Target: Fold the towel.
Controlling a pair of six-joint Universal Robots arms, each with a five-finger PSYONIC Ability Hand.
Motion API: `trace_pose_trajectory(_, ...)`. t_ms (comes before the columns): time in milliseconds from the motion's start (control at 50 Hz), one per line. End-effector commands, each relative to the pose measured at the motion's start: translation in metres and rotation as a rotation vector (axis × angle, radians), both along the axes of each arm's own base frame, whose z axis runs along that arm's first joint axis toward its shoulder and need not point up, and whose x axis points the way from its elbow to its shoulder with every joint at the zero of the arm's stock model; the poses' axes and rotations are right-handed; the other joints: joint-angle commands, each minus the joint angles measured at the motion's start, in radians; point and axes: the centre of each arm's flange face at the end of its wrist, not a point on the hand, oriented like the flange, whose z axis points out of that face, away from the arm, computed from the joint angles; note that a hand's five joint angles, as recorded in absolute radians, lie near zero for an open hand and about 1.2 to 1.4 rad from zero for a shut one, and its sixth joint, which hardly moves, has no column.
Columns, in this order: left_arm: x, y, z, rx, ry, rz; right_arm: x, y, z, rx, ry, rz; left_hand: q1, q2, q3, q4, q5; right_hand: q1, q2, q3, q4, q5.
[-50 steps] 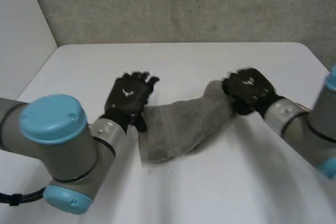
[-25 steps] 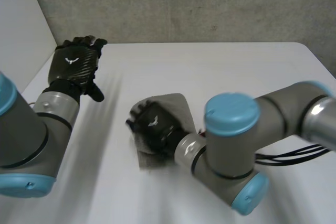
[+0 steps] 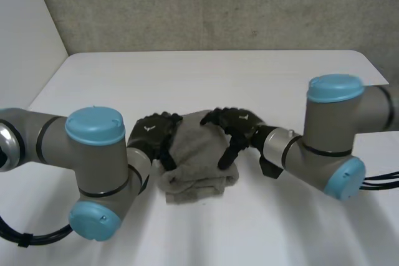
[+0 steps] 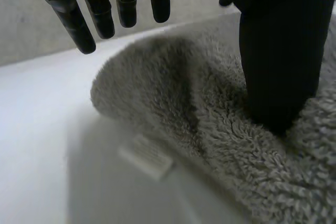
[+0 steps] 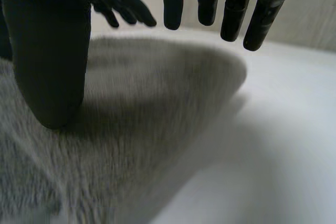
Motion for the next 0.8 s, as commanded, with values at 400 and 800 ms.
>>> trace_pose_trajectory(400,0.017,0.014,0.151,-0.393,0.105,-0.003,-0.028,-0.012,0.143,-0.476,0.011,-0.188,0.04,0.034,0.034,0.034,0.029,-0.079,-0.067,-0.041,-0.061,-0.076)
trace_pose_trajectory(800,0.08,0.024,0.237,-0.423,0.108,0.146,-0.108,-0.006,0.209,-0.52,0.004,-0.504,-0.016,-0.022,-0.021,-0.022,-0.026,-0.079,-0.067,-0.041,-0.061,-0.076)
